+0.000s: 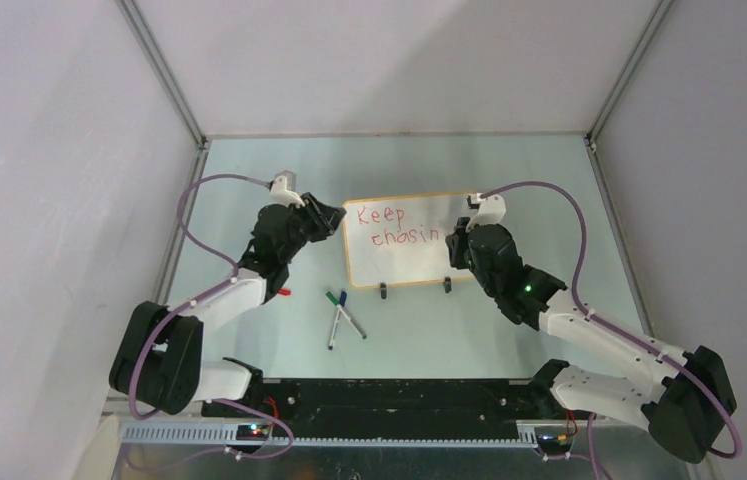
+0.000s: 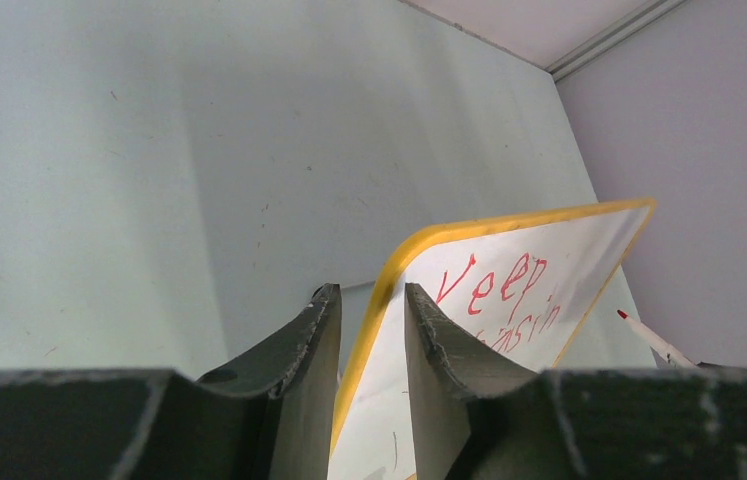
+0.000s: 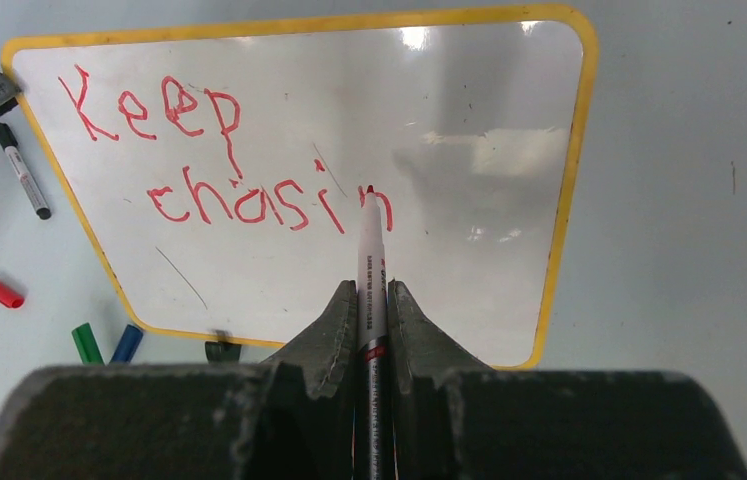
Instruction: Write a sentence on the whiteboard
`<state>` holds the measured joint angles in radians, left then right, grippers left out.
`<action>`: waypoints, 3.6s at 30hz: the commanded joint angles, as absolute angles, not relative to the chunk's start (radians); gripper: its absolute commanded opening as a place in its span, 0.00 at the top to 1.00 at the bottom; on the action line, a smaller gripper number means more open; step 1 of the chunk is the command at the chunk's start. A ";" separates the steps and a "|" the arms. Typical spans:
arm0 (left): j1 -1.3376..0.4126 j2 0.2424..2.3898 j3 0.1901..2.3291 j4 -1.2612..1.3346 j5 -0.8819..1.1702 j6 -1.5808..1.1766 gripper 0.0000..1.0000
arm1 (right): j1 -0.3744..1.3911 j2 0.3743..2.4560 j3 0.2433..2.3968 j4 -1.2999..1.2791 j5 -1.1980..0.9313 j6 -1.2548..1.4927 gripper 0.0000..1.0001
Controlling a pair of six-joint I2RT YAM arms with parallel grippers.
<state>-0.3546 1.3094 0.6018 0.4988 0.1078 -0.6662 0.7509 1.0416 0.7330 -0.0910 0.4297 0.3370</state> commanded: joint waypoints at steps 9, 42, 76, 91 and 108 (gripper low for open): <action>-0.346 1.328 0.618 0.524 0.128 -0.687 0.65 | 0.720 1.055 0.726 -0.054 0.426 0.343 1.00; -0.344 1.345 0.616 0.571 0.144 -0.695 0.71 | 0.700 1.107 0.733 -0.080 0.430 0.353 1.00; -0.342 1.336 0.609 0.575 0.151 -0.699 0.72 | 0.676 1.137 0.750 -0.076 0.395 0.355 1.00; -0.342 1.333 0.606 0.574 0.150 -0.699 0.71 | 0.676 1.168 0.772 -0.089 0.366 0.344 1.00; -0.343 1.335 0.609 0.572 0.150 -0.699 0.71 | 0.675 1.153 0.772 -0.137 0.382 0.345 1.00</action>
